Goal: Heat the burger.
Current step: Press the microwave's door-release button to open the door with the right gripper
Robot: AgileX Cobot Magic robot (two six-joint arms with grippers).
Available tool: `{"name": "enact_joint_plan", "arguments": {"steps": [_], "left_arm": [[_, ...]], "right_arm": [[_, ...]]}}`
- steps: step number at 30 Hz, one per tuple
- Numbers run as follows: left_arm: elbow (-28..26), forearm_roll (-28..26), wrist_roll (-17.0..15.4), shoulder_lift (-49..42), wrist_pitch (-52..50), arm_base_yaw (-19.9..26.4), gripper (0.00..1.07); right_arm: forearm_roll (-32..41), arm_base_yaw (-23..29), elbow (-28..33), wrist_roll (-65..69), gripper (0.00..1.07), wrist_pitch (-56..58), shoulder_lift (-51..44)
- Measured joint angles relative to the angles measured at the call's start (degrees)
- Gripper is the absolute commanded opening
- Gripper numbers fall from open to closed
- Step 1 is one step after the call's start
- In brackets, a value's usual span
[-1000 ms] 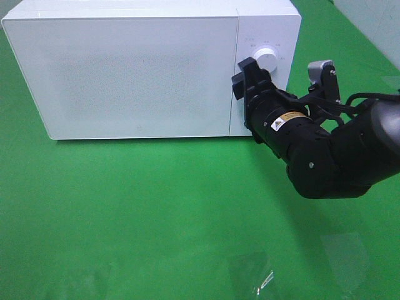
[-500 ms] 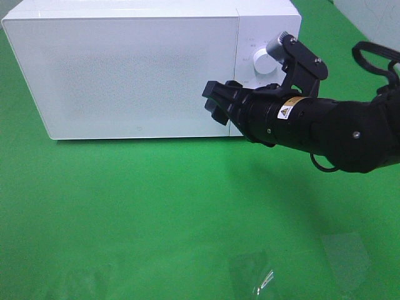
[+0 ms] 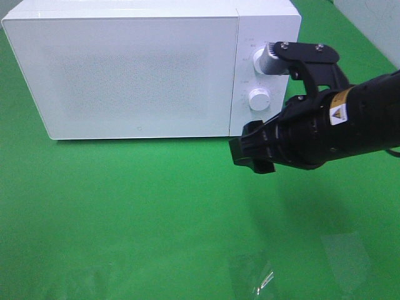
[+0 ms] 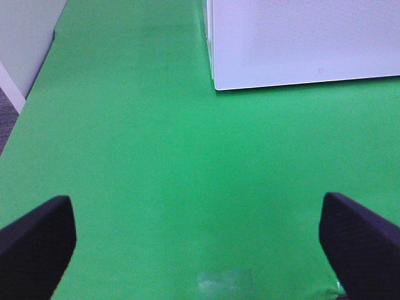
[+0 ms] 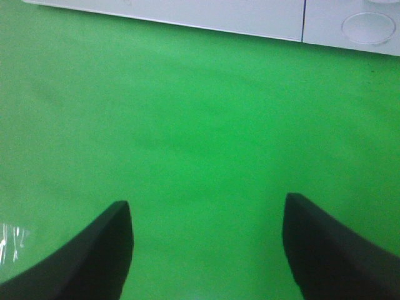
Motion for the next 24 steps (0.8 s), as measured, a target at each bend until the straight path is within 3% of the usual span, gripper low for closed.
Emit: {"name": "enact_joint_plan", "arguments": {"steps": [10,24], "left_arm": [[0.00,0.00,0.00,0.00,0.00,0.00,0.98],[0.00,0.00,0.00,0.00,0.00,0.00,0.98]], "right_arm": [[-5.10,0.00,0.00,0.00,0.66,21.37,-17.19],[-6.53,0.00,1.83,0.00,0.65,35.64,-35.92]]}}
